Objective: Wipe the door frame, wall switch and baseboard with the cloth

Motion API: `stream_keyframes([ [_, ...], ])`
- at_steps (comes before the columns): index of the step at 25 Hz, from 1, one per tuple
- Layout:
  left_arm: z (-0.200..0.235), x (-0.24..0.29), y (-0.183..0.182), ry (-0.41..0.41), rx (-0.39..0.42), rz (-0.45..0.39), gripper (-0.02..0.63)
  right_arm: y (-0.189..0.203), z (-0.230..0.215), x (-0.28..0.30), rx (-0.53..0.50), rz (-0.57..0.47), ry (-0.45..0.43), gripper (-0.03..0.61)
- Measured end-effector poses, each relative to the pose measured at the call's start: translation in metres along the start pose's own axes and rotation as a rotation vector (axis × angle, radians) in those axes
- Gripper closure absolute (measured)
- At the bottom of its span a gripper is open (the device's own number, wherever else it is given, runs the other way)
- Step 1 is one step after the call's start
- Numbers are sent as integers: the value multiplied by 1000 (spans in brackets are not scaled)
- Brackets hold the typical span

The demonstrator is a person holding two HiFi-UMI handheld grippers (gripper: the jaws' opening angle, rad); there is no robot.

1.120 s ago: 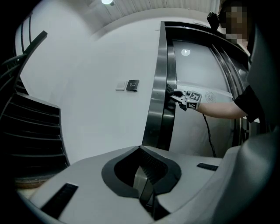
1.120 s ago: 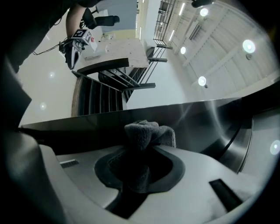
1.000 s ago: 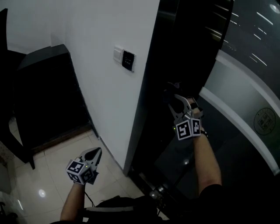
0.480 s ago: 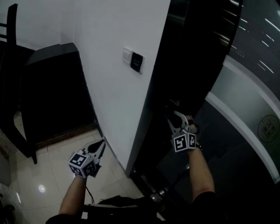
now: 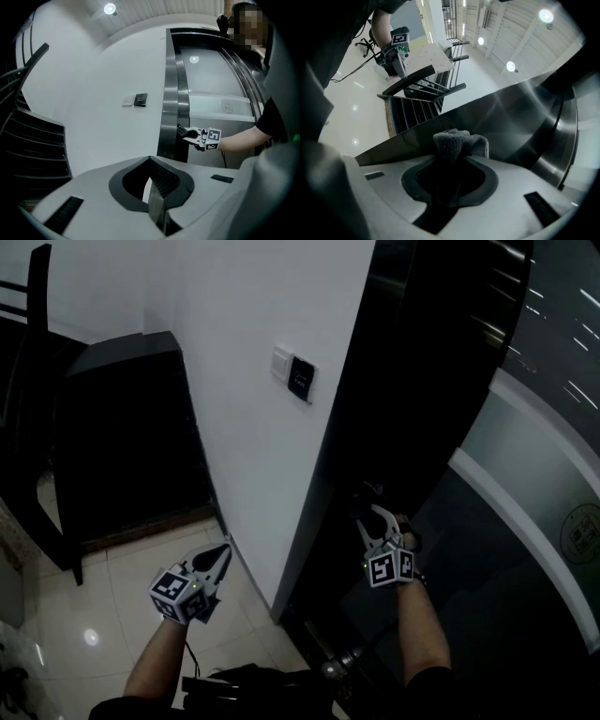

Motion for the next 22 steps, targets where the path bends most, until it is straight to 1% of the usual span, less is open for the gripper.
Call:
stream_keyframes([
  [3, 4, 0, 7, -21, 0, 18, 612, 5, 10, 4, 19, -4, -7, 492],
  [8, 4, -3, 20, -30, -49, 38, 612, 18, 29, 7, 13, 8, -46, 492],
  [14, 6, -2, 28, -48, -36, 74, 612, 30, 51, 11, 29, 31, -93, 491],
  [20, 2, 3, 30, -37, -48, 72, 612, 40, 73, 14, -1, 58, -163, 492],
  [22, 0, 4, 31, -38, -48, 78, 612, 42, 80, 14, 4, 62, -176, 492],
])
Point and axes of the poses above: the fingertips, and each gripper's own axes: x forward along the fingers, z to its left, y out of its underside, the point moved 7 cm from there along -x, backward along the fingers, and after that the axes turned 11 degrees about z, right-handed, at the moved point
